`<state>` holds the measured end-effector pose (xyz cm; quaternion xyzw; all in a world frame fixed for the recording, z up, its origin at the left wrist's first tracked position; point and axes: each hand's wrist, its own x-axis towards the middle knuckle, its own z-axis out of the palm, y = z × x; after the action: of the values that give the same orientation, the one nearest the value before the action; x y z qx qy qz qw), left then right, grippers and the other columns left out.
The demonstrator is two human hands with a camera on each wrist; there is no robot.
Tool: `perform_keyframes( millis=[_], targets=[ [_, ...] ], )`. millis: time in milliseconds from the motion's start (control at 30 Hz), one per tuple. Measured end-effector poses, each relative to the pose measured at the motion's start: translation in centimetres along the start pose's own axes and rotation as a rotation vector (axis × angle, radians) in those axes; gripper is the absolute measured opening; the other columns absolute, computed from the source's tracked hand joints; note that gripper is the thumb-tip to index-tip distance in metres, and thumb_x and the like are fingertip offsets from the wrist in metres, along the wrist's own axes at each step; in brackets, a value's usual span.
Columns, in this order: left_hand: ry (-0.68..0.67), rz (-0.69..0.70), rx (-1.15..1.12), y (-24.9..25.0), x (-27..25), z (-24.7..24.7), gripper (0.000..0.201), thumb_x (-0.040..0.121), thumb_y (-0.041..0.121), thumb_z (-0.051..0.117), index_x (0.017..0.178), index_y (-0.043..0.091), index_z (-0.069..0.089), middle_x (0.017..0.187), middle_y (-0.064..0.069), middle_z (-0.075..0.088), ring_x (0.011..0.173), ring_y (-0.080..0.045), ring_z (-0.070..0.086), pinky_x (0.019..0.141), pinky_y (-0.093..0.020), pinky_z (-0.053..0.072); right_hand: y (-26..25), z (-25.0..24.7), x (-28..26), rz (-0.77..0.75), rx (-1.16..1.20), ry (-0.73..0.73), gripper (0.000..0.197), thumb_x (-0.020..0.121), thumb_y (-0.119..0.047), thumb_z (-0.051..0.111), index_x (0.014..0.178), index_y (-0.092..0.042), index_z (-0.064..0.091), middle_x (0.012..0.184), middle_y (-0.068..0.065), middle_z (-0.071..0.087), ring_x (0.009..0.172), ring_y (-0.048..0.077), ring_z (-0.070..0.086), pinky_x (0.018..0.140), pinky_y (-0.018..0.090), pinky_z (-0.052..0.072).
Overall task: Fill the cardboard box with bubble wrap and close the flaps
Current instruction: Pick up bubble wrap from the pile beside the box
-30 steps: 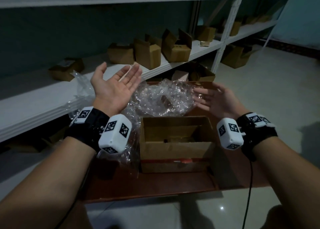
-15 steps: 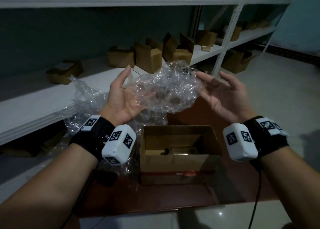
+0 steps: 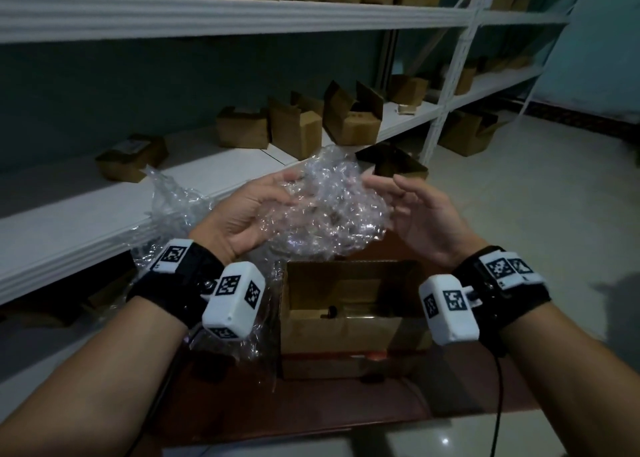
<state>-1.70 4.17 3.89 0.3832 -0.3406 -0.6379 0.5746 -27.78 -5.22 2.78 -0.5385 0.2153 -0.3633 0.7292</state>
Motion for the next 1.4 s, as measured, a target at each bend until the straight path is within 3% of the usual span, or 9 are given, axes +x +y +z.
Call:
perform_keyframes(
  millis=[233,533,633,800,867,967,1033,1267,1400],
  targets=[
    [0.076,0.054,-0.154,0.0,0.6,-1.6,0.036,0.083,0.001,0.052,0.109,0.002,0.077,0.121,-0.021,0.073,0.11,-0.033,0.072,0.085,-0.043,0.062,-0.9,-3.2,0.2,-0.095,0.015,0.319,0.053,0.095,-0.033,0.061,0.143,-0.01,0.053,0.14,0.012,0.062,0.133,0.027,0.056,0.106,0.04,0.05],
    [-0.034,-0.039,-0.265,-1.4,0.5,1.1,0.044,0.096,0.01,0.045,0.073,0.002,0.081,0.099,-0.02,0.078,0.088,-0.031,0.079,0.068,-0.043,0.065,0.5,-1.0,0.4,0.057,-0.116,0.012,0.067,0.086,-0.015,0.071,0.148,-0.011,0.046,0.144,0.011,0.059,0.133,0.028,0.057,0.111,0.052,0.045],
    [-0.02,-0.1,-0.246,-1.5,0.4,1.0,0.027,0.089,0.01,0.054,0.1,-0.001,0.076,0.111,-0.023,0.074,0.094,-0.033,0.077,0.07,-0.045,0.065,0.6,-1.1,0.5,0.004,-0.046,0.029,0.093,0.069,-0.017,0.09,0.149,-0.016,0.043,0.143,0.012,0.059,0.13,0.028,0.06,0.102,0.048,0.053],
    [0.041,-0.225,-0.242,-1.7,0.8,-0.4,0.034,0.096,0.004,0.046,0.123,-0.009,0.063,0.141,-0.03,0.057,0.113,-0.044,0.069,0.077,-0.045,0.065,0.1,-1.3,0.2,-0.073,-0.228,0.106,0.083,0.072,-0.004,0.079,0.147,-0.019,0.047,0.144,0.005,0.057,0.127,0.025,0.062,0.102,0.04,0.054],
    [0.004,-0.22,-0.218,-1.7,0.9,-0.6,0.047,0.097,0.003,0.044,0.143,-0.008,0.048,0.142,-0.033,0.054,0.114,-0.048,0.067,0.08,-0.048,0.064,0.1,-1.4,0.1,-0.072,-0.267,0.143,0.062,0.07,-0.017,0.082,0.127,-0.008,0.063,0.128,0.012,0.069,0.12,0.031,0.066,0.101,0.043,0.054],
    [0.118,-0.16,-0.26,-1.3,0.9,-0.5,0.031,0.108,0.009,0.038,0.128,-0.003,0.059,0.106,-0.033,0.073,0.085,-0.044,0.077,0.06,-0.042,0.065,0.1,-2.0,0.0,-0.102,-0.273,0.248,0.035,0.064,-0.035,0.088,0.09,-0.014,0.076,0.102,0.014,0.075,0.097,0.032,0.068,0.093,0.05,0.051],
    [0.158,-0.089,-0.337,-1.2,1.0,-1.3,0.034,0.105,0.006,0.044,0.137,0.005,0.055,0.119,-0.037,0.065,0.096,-0.049,0.074,0.052,-0.036,0.063,-0.1,-2.7,0.0,-0.115,-0.241,0.292,0.037,0.062,-0.04,0.091,0.085,-0.014,0.075,0.101,0.016,0.072,0.094,0.032,0.065,0.092,0.052,0.049],
    [0.201,-0.173,-0.218,-1.3,1.9,-3.1,0.047,0.105,0.014,0.038,0.151,0.024,0.042,0.14,-0.038,0.053,0.11,-0.061,0.063,0.077,-0.055,0.064,-0.2,-4.4,0.1,-0.099,-0.189,0.32,0.018,0.078,-0.024,0.081,0.079,-0.015,0.065,0.091,0.012,0.071,0.078,0.028,0.067,0.081,0.046,0.054],
    [0.207,-0.108,-0.124,-0.4,1.7,-3.6,0.084,0.098,0.069,0.034,0.143,0.001,0.051,0.138,-0.032,0.06,0.125,-0.05,0.06,0.111,-0.063,0.042,-0.8,-4.7,-0.3,-0.058,-0.126,0.263,0.033,0.079,-0.027,0.078,0.098,-0.007,0.06,0.1,0.012,0.069,0.085,0.027,0.068,0.084,0.046,0.057]
  ],
)
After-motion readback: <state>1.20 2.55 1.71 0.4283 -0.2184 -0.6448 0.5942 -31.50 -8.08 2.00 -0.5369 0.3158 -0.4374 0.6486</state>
